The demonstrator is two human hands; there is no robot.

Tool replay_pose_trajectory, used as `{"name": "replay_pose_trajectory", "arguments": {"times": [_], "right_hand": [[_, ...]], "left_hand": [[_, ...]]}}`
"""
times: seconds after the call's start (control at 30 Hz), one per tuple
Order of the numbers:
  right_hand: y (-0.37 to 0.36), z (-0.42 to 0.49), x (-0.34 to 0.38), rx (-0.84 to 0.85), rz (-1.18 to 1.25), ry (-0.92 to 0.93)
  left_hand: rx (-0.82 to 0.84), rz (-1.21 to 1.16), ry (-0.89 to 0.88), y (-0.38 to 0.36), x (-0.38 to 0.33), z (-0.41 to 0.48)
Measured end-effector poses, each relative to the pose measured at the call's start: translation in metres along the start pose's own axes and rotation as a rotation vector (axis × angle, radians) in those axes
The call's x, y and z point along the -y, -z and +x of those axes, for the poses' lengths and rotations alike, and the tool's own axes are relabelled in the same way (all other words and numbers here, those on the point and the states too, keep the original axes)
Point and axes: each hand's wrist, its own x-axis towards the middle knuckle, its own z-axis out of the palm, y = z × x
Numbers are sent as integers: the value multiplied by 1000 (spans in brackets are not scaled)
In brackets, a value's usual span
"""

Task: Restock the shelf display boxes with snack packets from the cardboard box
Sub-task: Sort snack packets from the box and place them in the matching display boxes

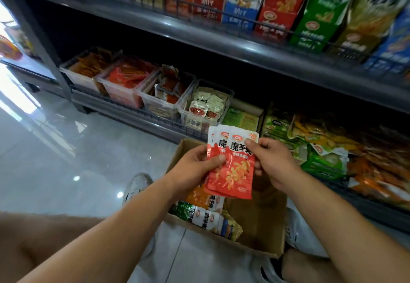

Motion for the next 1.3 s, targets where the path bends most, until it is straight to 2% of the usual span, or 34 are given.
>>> {"name": "replay_pose_trajectory", "arguments": {"times": [0.1, 0.23, 0.37, 0.63, 0.73, 0.97, 1.17, 1.3], "right_hand": [[5, -5, 19, -17, 27, 6], [21, -10, 49, 144, 182, -45], [25, -21, 75, 268, -58, 90], [25, -11, 137, 76, -26, 374], [35, 0, 170, -23, -43, 497], [77, 38, 241, -297, -235, 798], [91, 68, 259, -402, -307, 842], [91, 80, 257, -449, -365, 840]], "left_hand": [[44, 46, 5, -11, -17, 2], [24, 144, -65, -14, -52, 1], [14, 204, -138, -22, -93, -4], [-115, 333, -343, -61, -167, 2], [-116, 351, -424, -80, -205, 14], [-98, 487, -653, -112, -294, 45], [-232, 580, -840, -120, -317, 74], [-290, 648, -894, -115, -309, 88]]}}
